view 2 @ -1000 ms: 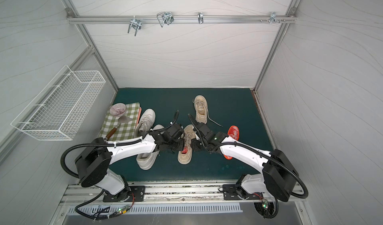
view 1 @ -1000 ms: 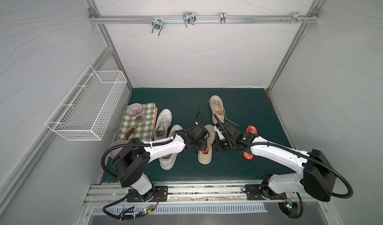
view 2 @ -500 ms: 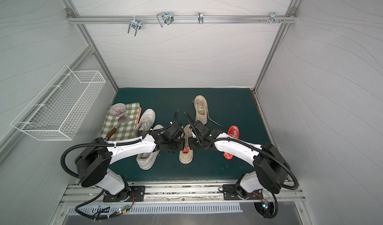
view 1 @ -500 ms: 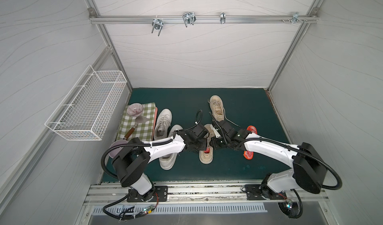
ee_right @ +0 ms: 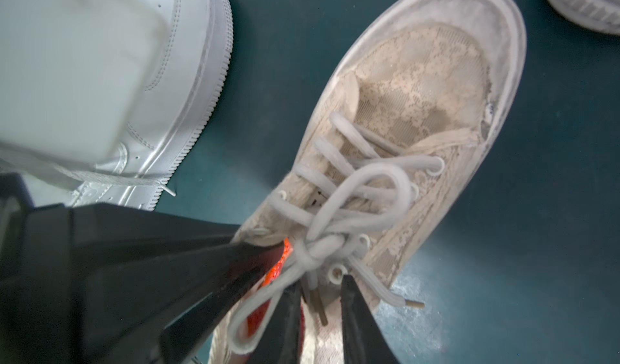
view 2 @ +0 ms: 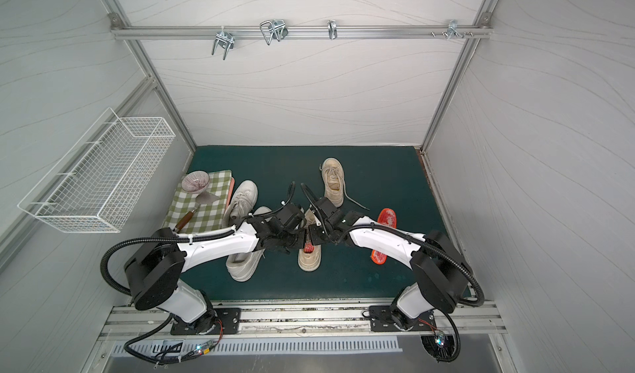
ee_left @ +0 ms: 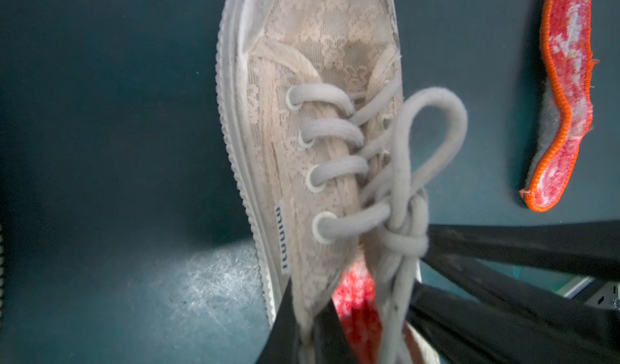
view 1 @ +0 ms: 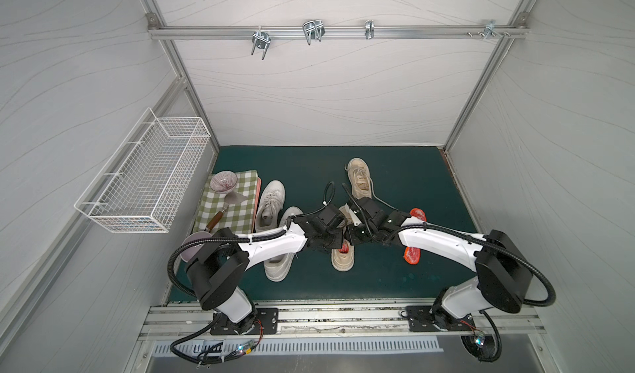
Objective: Remove the insole from the shoe
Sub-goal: Untie the shoelace on the shoe.
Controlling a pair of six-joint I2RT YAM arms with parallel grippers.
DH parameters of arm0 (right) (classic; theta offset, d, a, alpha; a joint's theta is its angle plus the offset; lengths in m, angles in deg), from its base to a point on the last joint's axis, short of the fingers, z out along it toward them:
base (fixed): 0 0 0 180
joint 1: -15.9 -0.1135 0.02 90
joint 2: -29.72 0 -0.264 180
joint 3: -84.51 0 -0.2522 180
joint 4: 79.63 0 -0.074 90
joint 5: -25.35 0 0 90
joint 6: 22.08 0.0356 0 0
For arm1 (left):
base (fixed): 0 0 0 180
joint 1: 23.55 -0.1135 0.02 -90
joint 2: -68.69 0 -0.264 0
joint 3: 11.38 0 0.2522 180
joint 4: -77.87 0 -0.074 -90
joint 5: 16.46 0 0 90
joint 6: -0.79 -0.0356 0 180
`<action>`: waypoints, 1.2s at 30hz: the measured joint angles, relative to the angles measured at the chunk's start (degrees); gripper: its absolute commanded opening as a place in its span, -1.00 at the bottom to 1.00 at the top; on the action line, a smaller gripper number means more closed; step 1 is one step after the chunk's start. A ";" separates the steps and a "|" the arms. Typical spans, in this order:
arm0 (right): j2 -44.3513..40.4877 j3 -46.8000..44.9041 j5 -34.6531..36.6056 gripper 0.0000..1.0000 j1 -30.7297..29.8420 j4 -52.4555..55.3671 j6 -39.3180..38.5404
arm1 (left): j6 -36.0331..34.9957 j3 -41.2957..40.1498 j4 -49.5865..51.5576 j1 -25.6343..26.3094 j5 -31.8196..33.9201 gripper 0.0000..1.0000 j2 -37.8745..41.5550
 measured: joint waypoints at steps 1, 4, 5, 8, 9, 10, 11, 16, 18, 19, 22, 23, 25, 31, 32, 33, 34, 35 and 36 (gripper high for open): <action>0.33 0.17 0.15 -0.57 0.00 0.00 -0.09 | 0.04 -0.07 -0.04 0.00 0.00 -0.85 0.00; 1.20 0.28 0.87 -0.61 0.00 -0.02 -0.17 | 0.09 -0.22 -0.24 0.00 0.00 -0.87 0.00; 1.38 0.28 1.11 -0.63 0.00 -0.04 -0.17 | 0.15 -0.26 -0.31 0.00 0.00 -0.88 0.00; 1.44 0.26 1.73 -0.70 0.00 -0.07 -0.17 | 0.28 -0.37 -0.48 0.00 0.02 -0.91 0.00; 1.44 0.26 1.90 -0.73 0.00 -0.04 -0.17 | 0.31 -0.42 -0.59 0.00 0.02 -0.92 0.00; 1.44 0.26 2.08 -0.76 -0.02 -0.02 -0.17 | 0.35 -0.42 -0.61 0.00 0.04 -0.94 0.00; 1.44 0.26 2.25 -0.78 -0.02 -0.02 -0.20 | 0.44 -0.44 -0.63 0.00 0.09 -0.96 0.00; 1.01 0.13 2.82 -0.88 -0.07 0.07 -0.22 | 1.22 -0.46 -0.61 0.00 0.98 -1.00 0.00; 0.26 -0.26 3.02 -0.90 -0.11 0.09 -0.20 | 1.60 -0.48 -0.61 0.00 1.77 -1.00 0.02; -0.24 -0.59 3.13 -0.91 -0.13 0.09 -0.20 | 1.81 -0.52 -0.59 0.00 1.97 -1.00 0.07; -2.16 -1.88 3.37 -0.94 -0.20 0.15 -0.15 | 2.58 -0.83 -0.66 -0.26 2.60 -1.00 0.26; -2.89 -2.38 3.56 -0.95 -0.26 0.17 -0.15 | 2.86 -0.98 -0.70 -0.46 2.82 -1.00 0.44; -4.02 -3.26 3.87 -0.97 -0.39 0.20 -0.13 | 3.39 -1.33 -0.76 -0.87 3.13 -1.00 0.79; -6.84 -5.33 4.79 -1.00 -0.50 0.50 0.07 | 4.42 -2.27 -0.83 -1.88 3.96 -1.00 1.66; -7.13 -5.55 4.98 -1.00 -0.50 0.59 0.15 | 4.55 -2.36 -0.83 -1.99 4.09 -1.00 1.70; -7.37 -5.68 5.20 -1.00 -0.50 0.70 0.20 | 4.72 -2.40 -0.83 -2.05 4.15 -1.00 1.75; -7.61 -5.86 5.44 -1.00 -0.50 0.83 0.24 | 4.90 -2.49 -0.85 -2.16 4.17 -1.00 1.81; -7.82 -5.88 5.60 -1.00 -0.50 1.07 0.28 | 5.09 -2.67 -0.87 -2.27 4.24 -1.00 1.95; -8.02 -5.92 5.77 -1.00 -0.50 1.20 0.33 | 5.27 -2.82 -0.87 -2.38 4.33 -1.00 2.12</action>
